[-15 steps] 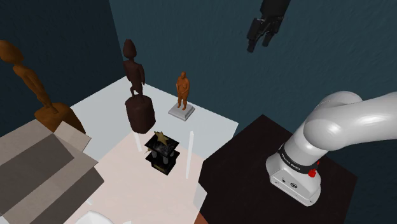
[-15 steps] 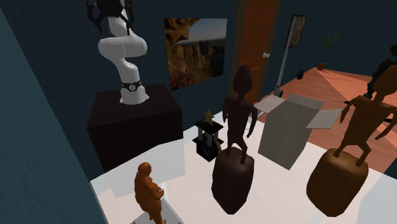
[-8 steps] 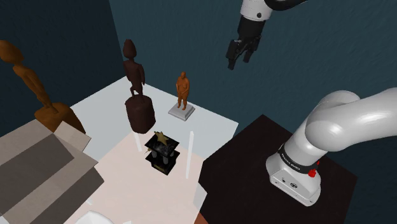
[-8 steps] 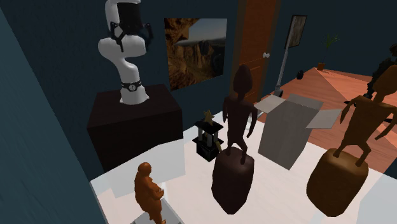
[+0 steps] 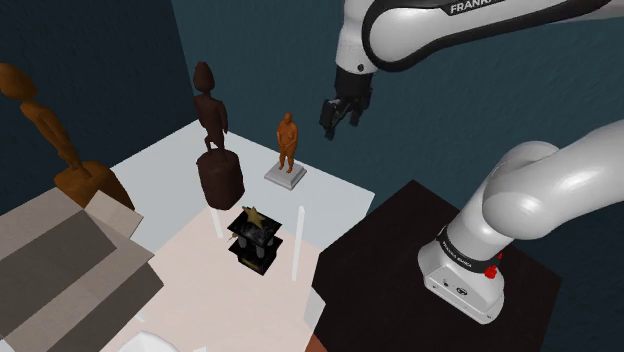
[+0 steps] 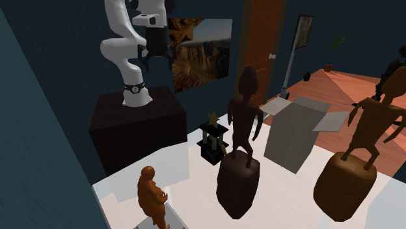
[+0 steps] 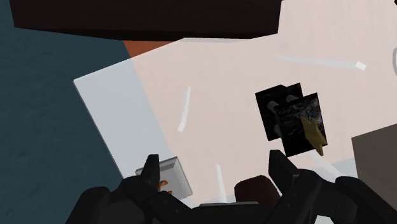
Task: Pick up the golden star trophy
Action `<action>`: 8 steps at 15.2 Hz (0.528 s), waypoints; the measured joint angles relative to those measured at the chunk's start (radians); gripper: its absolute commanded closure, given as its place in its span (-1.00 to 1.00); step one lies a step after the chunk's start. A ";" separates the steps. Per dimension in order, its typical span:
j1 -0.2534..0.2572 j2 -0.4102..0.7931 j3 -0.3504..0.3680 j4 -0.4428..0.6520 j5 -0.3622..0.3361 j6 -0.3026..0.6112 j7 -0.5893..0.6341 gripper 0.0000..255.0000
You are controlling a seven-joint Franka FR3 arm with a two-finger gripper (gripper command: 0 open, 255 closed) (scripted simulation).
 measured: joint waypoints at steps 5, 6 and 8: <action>0.029 0.142 0.082 0.003 0.013 0.133 0.080 -1.00; 0.031 0.181 0.097 0.008 0.009 0.165 0.095 -1.00; 0.035 0.249 0.124 0.022 -0.002 0.217 0.126 -1.00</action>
